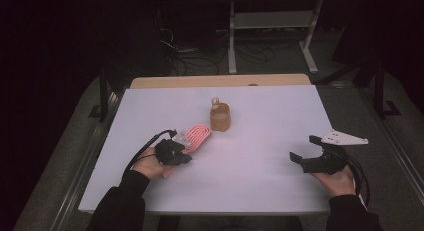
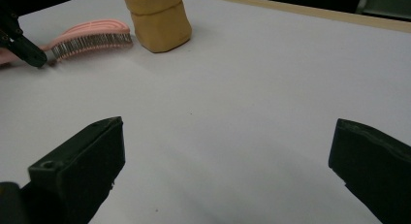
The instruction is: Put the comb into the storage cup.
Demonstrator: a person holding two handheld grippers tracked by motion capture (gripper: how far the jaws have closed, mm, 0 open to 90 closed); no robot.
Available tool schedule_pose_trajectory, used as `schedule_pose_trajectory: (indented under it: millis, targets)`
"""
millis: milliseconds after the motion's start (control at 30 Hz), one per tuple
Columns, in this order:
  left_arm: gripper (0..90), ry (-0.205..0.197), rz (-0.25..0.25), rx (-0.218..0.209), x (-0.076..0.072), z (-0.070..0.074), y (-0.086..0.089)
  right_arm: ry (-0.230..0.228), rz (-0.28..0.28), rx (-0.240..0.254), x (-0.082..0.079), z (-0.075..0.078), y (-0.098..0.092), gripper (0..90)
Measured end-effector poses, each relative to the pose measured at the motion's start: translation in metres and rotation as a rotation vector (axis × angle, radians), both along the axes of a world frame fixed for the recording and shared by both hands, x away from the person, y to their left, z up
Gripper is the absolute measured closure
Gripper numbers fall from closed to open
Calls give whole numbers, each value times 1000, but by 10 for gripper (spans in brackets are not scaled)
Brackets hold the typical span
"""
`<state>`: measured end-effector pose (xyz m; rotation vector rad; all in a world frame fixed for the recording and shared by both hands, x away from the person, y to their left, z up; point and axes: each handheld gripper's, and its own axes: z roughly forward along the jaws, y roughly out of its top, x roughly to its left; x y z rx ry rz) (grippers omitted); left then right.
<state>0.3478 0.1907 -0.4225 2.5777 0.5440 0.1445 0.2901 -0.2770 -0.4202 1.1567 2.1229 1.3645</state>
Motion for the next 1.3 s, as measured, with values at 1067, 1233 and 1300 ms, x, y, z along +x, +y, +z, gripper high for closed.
schedule_pose_trajectory:
  millis: [1067,1233,1300]
  targets:
    - [900,-21,25,8,-10,20,34,3,0,-1,0,0,0,0]
    - [900,-35,25,23,-8,28,37,4,2,-3,0,0,1,0]
    - [900,-41,23,29,-8,31,38,4,2,-3,0,0,1,0]
